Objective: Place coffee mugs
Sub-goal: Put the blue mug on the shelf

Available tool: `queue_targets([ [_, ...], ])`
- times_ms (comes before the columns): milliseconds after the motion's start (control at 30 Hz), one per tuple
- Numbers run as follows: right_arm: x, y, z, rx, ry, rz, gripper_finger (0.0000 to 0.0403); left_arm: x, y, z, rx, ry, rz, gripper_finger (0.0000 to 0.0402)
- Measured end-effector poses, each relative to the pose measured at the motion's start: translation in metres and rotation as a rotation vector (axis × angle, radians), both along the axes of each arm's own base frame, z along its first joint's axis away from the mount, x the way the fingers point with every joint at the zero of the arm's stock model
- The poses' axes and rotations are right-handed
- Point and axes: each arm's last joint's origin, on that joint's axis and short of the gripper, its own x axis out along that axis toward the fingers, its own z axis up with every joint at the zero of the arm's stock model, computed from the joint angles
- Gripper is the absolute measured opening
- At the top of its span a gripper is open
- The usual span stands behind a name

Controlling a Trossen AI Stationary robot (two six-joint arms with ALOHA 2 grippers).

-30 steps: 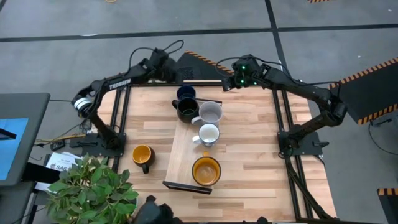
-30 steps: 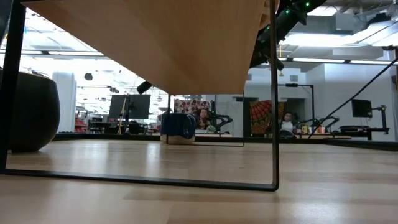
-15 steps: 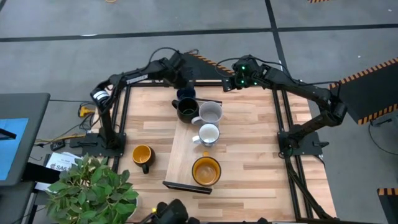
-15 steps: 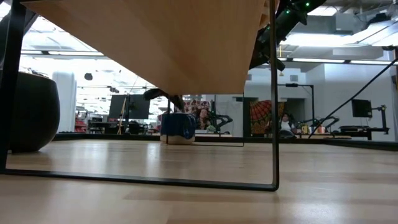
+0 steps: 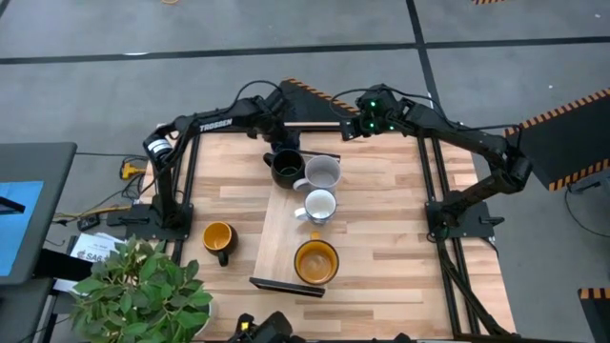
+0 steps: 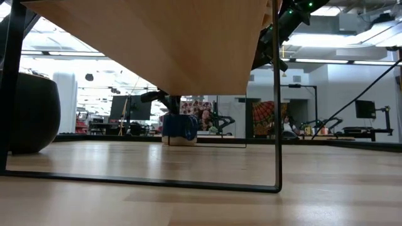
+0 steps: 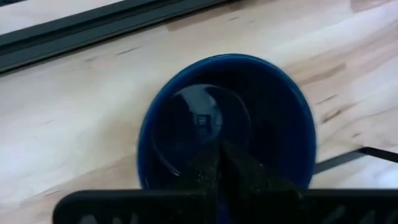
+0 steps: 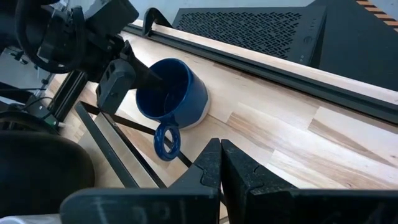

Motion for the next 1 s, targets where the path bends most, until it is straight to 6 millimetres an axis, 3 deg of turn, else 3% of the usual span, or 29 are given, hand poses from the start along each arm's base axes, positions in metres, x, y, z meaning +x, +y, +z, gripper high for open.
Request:
queue_targets([
  [533,0.001,0.001,0.000,0.000,0.000,0.003,0.0024,-0.021,-0.001,-0.008,0.018,0.257,-0.030,0.0000],
  [1000,0.001,0.001,0.000,-0.001,0.000,0.004,0.0024,-0.060,-0.007,-0.008,-0.007,0.711,-0.170,0.0000],
])
